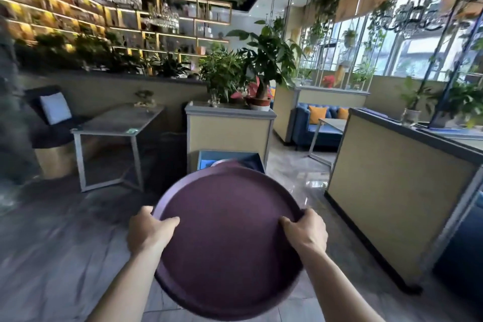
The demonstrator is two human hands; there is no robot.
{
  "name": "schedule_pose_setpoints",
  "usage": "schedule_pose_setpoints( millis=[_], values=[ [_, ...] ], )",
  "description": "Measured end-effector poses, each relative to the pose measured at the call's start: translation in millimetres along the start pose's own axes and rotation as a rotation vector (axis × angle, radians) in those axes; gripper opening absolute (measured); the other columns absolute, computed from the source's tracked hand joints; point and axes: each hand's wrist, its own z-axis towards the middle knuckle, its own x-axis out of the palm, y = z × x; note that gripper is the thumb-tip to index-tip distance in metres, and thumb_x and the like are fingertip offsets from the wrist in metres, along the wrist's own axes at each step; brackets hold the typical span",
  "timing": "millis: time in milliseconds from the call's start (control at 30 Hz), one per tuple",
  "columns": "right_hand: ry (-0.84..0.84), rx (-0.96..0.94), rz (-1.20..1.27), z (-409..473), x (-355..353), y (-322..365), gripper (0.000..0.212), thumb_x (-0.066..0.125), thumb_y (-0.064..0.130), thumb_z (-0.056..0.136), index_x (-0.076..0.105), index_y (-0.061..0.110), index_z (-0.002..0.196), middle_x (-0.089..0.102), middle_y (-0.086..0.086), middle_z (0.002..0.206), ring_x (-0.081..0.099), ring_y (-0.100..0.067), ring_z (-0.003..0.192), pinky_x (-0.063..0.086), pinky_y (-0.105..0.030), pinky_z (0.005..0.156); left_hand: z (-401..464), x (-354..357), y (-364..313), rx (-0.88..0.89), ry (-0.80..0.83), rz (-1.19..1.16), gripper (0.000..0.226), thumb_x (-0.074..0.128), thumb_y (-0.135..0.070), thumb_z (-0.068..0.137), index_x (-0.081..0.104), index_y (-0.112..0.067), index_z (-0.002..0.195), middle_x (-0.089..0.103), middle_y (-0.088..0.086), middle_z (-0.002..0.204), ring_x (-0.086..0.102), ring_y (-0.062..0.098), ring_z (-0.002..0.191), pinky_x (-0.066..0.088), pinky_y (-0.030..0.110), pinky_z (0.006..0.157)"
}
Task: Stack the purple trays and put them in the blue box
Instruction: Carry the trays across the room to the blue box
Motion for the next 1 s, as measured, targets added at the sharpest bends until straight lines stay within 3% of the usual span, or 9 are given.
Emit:
schedule_pose_setpoints(
  millis=[167,300,500,600,900,1000],
  values=[
    [0.007,0.002,-0.03,39,27,15,0.049,0.073,0.044,0.078,0.064,0.012,0.114,0.064,-0.011,0.116,0.062,-0.035,0.107,0.051,-0.042,0.094,37,29,-4,-0.016,-0.001,-0.001,0.062,0.082,-0.035,0.067,0.06,-0.012,0.121,0.068,0.01,0.115,0.066,0.037,0.102,0.048,0.039,0.079],
    [0.006,0.013,-0.039,84,50,21,0.05,0.072,0.043,0.078,0.062,0.013,0.116,0.063,-0.011,0.118,0.061,-0.035,0.109,0.051,-0.04,0.094,66,65,-13,-0.019,-0.004,0.005,0.063,0.082,-0.036,0.066,0.061,-0.013,0.121,0.068,0.011,0.115,0.066,0.037,0.101,0.049,0.038,0.075],
    [0.035,0.02,-0.051,178,88,25,0.047,0.072,0.042,0.078,0.064,0.011,0.112,0.064,-0.012,0.115,0.062,-0.036,0.107,0.051,-0.041,0.093,123,141,-37,-0.022,0.014,0.035,0.056,0.082,-0.034,0.066,0.063,-0.011,0.113,0.067,0.008,0.099,0.066,0.036,0.094,0.053,0.04,0.077],
    [0.046,0.021,-0.06,235,104,34,0.049,0.072,0.042,0.079,0.062,0.009,0.114,0.063,-0.013,0.117,0.061,-0.037,0.109,0.051,-0.041,0.093,152,183,-58,-0.04,0.006,0.058,0.058,0.082,-0.035,0.065,0.062,-0.011,0.114,0.067,0.01,0.104,0.066,0.037,0.098,0.054,0.043,0.082],
    [0.098,-0.005,-0.061,385,146,79,0.05,0.07,0.042,0.078,0.062,0.01,0.116,0.063,-0.014,0.117,0.061,-0.037,0.109,0.049,-0.039,0.091,244,276,-122,-0.068,-0.009,0.078,0.054,0.081,-0.039,0.07,0.06,-0.014,0.112,0.066,0.008,0.109,0.064,0.034,0.095,0.05,0.038,0.075],
    [0.115,-0.005,-0.07,426,170,91,0.049,0.07,0.042,0.078,0.063,0.01,0.115,0.063,-0.014,0.116,0.062,-0.037,0.108,0.05,-0.039,0.091,278,303,-136,-0.077,-0.023,0.08,0.055,0.081,-0.038,0.07,0.06,-0.013,0.114,0.064,0.005,0.1,0.062,0.031,0.087,0.048,0.036,0.073]
  ],
)
